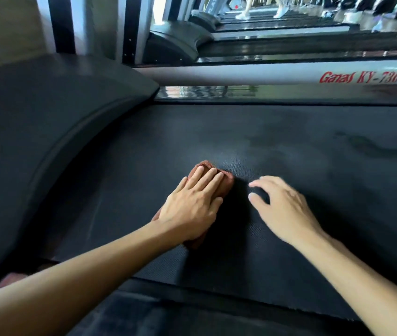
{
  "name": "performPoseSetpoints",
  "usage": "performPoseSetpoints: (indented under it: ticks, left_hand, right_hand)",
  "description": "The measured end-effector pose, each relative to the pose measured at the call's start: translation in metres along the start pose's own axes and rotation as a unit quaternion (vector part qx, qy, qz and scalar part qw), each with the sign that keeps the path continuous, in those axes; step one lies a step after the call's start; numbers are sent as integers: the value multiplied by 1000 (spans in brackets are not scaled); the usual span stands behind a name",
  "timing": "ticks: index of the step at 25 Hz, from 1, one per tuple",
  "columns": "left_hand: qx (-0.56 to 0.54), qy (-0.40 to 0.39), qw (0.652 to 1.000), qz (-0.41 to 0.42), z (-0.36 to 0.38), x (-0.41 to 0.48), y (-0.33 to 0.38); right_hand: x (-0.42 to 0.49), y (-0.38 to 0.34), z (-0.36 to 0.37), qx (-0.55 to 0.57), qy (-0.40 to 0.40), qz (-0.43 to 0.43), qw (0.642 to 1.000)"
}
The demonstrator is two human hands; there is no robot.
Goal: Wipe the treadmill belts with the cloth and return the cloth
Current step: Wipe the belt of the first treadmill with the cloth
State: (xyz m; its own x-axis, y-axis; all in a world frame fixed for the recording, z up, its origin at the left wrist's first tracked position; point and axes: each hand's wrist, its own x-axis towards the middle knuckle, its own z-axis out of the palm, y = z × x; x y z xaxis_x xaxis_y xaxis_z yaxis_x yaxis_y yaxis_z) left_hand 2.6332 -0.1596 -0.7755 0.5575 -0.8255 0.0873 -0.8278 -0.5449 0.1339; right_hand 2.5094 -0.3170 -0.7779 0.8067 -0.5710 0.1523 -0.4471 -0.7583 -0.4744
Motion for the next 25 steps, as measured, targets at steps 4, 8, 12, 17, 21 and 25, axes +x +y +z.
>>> performPoseSetpoints:
  ticks: [4,8,12,17,21,25]
  left_hand:
    - [-4,0,995,102,2,-56,6]
    - [-31,44,996,74,-1,-24,-56]
    - [19,17,986,-167,-6,-35,-132]
    - [46,83,995,30,5,-85,-18]
    - [4,17,1000,15,-3,-48,-61]
    - [-1,36,968,-249,-21,-86,-187]
  right_hand:
    - [-21,-6,18,-15,19,-9,1000]
    - [-27,-2,19,-39,14,-32,999]
    - [-27,-4,22,-57,26,-30,998]
    - [-27,-8,23,-63,9,-18,998]
    - [-27,-23,25,-53,-12,20,998]
    - [-32,-38,34,-72,-39,-15,997]
